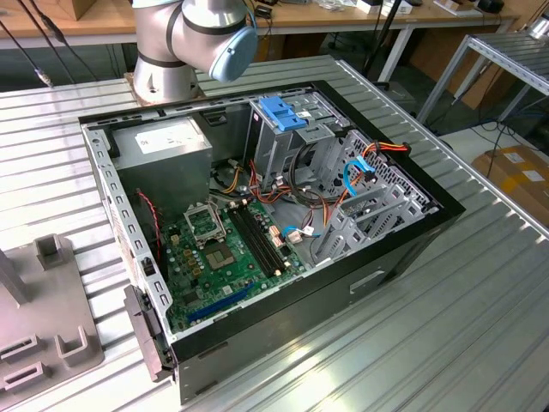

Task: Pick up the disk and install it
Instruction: 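Pick up the disk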

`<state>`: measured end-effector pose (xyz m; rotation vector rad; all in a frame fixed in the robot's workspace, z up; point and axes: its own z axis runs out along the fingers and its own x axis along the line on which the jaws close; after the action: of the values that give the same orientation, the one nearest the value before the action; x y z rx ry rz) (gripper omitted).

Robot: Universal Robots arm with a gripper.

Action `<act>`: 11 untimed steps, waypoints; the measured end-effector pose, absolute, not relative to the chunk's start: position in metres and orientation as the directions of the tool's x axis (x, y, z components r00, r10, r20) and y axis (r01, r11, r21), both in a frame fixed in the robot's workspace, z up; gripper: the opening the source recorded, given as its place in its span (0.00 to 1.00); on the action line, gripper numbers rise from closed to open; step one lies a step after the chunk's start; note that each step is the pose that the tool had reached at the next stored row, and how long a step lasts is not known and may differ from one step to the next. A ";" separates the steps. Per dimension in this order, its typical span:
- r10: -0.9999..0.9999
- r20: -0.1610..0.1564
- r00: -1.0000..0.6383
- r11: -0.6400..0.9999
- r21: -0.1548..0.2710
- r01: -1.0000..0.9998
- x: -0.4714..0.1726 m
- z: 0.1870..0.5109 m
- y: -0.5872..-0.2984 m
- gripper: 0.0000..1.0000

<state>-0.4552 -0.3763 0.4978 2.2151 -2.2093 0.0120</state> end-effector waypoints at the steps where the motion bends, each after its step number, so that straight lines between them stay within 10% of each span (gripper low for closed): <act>1: -1.000 0.015 0.003 -0.003 0.004 -1.000 -0.455 0.500 -0.376 0.36; 11: -1.000 0.015 0.003 -0.003 0.004 -1.000 -0.447 0.506 -0.376 0.36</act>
<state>-0.4475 -0.3763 0.5061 2.2150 -2.2093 0.0120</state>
